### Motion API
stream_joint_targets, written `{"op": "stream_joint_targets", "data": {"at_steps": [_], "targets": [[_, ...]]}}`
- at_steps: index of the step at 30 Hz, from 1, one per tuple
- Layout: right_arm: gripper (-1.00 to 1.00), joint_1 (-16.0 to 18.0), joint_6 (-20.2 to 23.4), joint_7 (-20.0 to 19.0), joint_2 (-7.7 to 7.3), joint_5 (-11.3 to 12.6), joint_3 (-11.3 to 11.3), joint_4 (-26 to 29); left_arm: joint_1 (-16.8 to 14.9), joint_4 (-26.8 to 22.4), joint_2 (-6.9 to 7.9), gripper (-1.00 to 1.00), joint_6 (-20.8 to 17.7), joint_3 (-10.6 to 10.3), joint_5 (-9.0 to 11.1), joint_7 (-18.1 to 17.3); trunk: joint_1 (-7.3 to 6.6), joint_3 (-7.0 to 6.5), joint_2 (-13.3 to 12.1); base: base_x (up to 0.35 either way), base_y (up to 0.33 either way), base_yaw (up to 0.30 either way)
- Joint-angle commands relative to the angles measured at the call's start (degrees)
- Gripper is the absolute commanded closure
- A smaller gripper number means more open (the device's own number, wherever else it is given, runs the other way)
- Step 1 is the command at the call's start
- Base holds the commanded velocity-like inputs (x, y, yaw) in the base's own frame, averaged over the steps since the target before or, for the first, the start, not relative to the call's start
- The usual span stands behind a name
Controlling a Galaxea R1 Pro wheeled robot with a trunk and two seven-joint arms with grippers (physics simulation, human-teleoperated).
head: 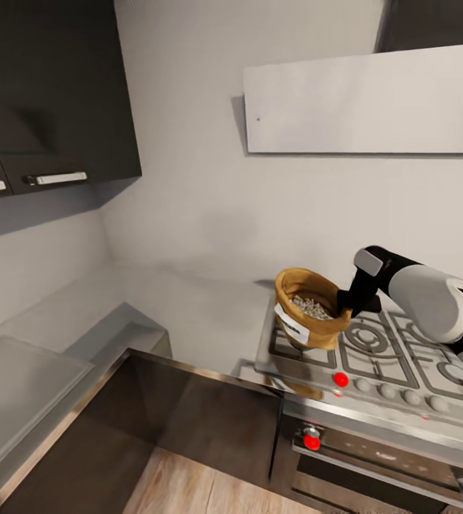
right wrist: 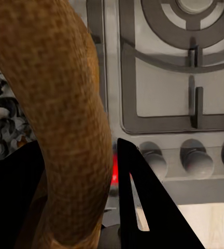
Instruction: In the kitchen, take the popcorn bag from the countertop, put it into the microwave, and heat it until the popcorn is cooked so the cooked popcorn ends up inside the bag.
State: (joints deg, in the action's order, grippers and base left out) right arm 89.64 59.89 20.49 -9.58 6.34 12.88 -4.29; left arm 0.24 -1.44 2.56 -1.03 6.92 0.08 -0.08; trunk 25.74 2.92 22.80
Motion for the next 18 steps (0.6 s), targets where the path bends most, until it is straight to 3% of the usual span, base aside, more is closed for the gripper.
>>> {"op": "stream_joint_targets", "data": {"at_steps": [1,18], "targets": [[1.0,0.1,0.1,0.6,0.0,0.6,0.1,-0.2,0.0,-0.1,-0.01,-1.0,-0.1,0.4,0.0,0.0,0.04,0.04,0.1,0.0,0.0,-0.187],[1.0,0.1,0.1,0.6,0.0,0.6,0.1,-0.2,0.0,-0.1,-0.01,-1.0,-0.1,0.4,0.0,0.0,0.04,-1.36,0.1,0.0,0.0,-0.187]]}}
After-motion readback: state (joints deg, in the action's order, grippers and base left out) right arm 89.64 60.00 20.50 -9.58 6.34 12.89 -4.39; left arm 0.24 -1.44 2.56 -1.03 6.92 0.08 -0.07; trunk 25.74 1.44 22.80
